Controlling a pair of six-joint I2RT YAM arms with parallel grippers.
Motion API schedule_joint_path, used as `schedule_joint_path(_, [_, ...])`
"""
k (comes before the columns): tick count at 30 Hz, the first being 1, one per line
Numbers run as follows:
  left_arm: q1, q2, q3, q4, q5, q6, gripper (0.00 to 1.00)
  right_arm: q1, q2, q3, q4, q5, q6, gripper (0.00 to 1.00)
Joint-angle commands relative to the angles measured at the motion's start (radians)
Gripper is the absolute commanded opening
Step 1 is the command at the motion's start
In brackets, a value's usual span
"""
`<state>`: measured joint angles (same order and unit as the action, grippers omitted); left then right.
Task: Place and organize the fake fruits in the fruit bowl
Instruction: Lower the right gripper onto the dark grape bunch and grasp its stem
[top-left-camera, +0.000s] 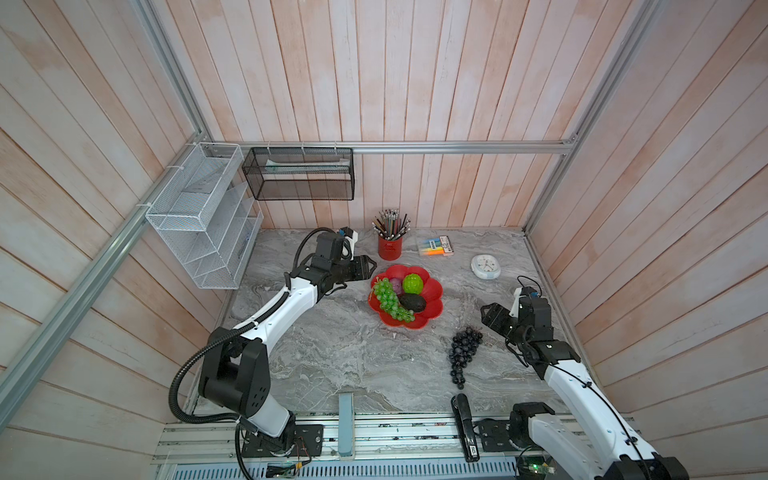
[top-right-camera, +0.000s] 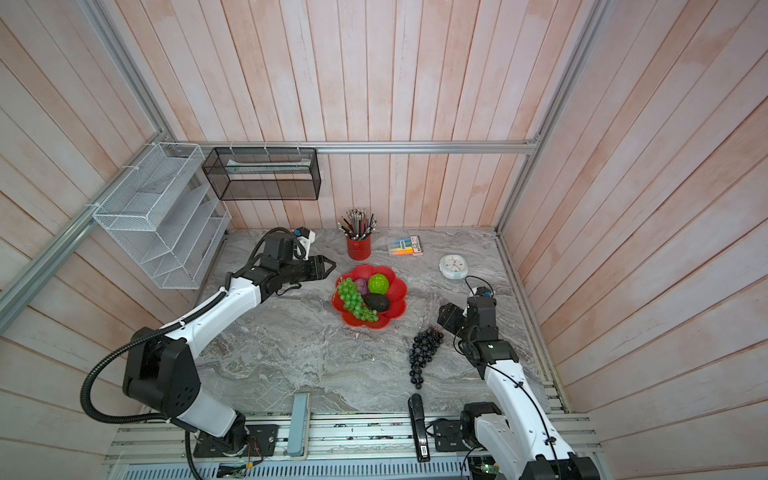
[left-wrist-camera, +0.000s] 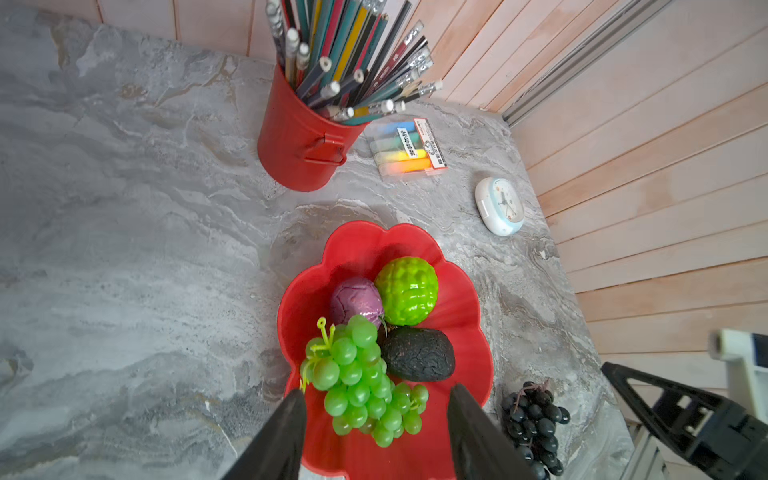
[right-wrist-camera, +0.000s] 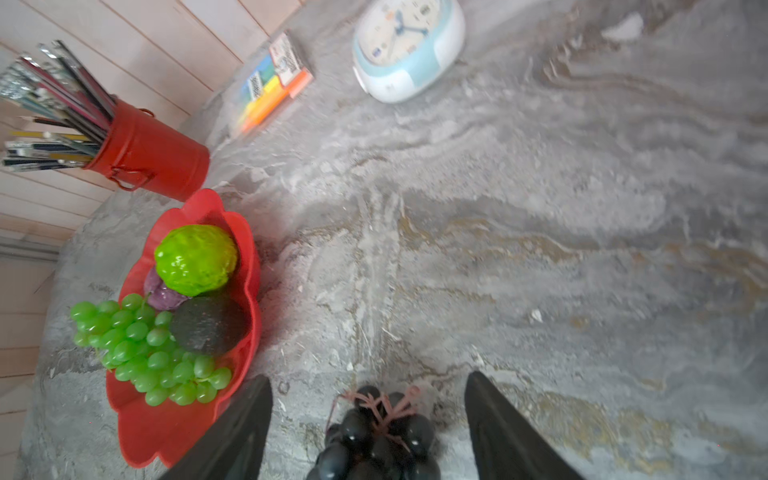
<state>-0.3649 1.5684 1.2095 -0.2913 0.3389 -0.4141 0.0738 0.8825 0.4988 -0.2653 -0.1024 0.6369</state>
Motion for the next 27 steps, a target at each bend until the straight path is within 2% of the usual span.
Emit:
schedule_joint_path(1, [0.000,-0.035,-0.057,0.038,0.019,-0.041,0.57,-0.021,0.016,-0.030,-0.062,-0.061,0.061,0.77])
schedule_joint_path(5, [0.000,-0.062,-0.095,0.055,0.017,-0.040,0.57,-0.027,0.044,-0.072,0.012,-0.087,0.064,0.76])
schedule_joint_path(11, [0.010,-0.065,-0.131,0.063,0.034,-0.040,0.57,-0.043,0.168,-0.064,0.117,-0.151,0.034,0.61])
schedule_joint_path(16, [0.015,-0.070,-0.145,0.066,0.036,-0.043,0.57,-0.060,0.267,-0.043,0.146,-0.233,-0.008,0.45])
schedule_joint_path(23, [0.015,-0.062,-0.153,0.066,0.032,-0.045,0.57,-0.063,0.307,-0.065,0.232,-0.244,-0.019,0.35])
schedule_joint_path(27, [0.015,-0.063,-0.143,0.053,0.014,-0.037,0.57,-0.076,0.344,-0.042,0.257,-0.264,-0.048,0.34])
